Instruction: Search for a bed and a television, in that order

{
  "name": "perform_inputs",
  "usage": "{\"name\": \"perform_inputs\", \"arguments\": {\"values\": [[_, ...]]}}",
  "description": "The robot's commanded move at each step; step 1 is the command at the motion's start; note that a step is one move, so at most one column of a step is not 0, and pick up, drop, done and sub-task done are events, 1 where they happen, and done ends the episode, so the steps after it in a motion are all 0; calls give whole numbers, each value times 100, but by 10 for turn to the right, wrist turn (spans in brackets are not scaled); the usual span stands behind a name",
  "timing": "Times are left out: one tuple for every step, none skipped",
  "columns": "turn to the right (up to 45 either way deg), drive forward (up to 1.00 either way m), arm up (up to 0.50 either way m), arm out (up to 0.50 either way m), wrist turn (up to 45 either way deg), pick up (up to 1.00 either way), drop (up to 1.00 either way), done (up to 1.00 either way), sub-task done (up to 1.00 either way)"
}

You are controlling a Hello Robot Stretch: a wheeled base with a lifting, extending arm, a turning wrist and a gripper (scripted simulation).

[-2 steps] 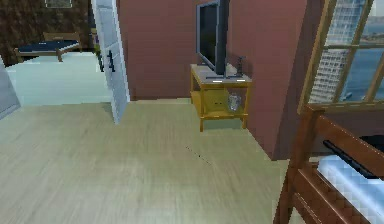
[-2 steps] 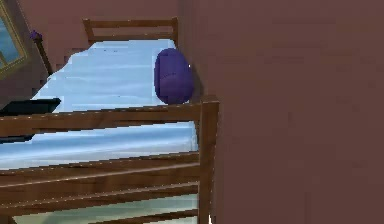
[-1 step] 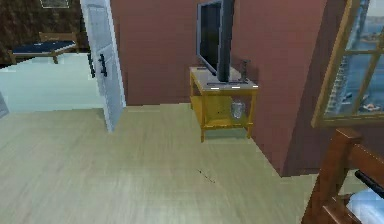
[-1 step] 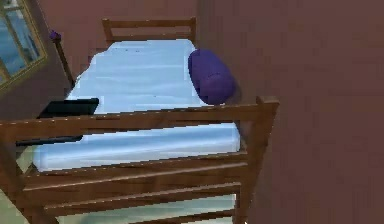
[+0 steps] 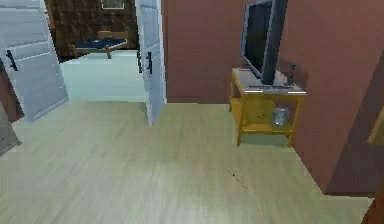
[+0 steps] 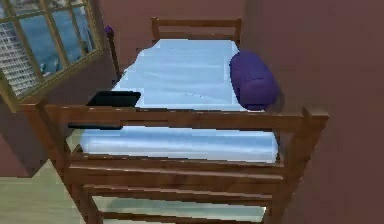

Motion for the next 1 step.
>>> {"name": "perform_inputs", "arguments": {"values": [[0, 100, 0, 0, 0, 0, 0, 0, 0]]}}
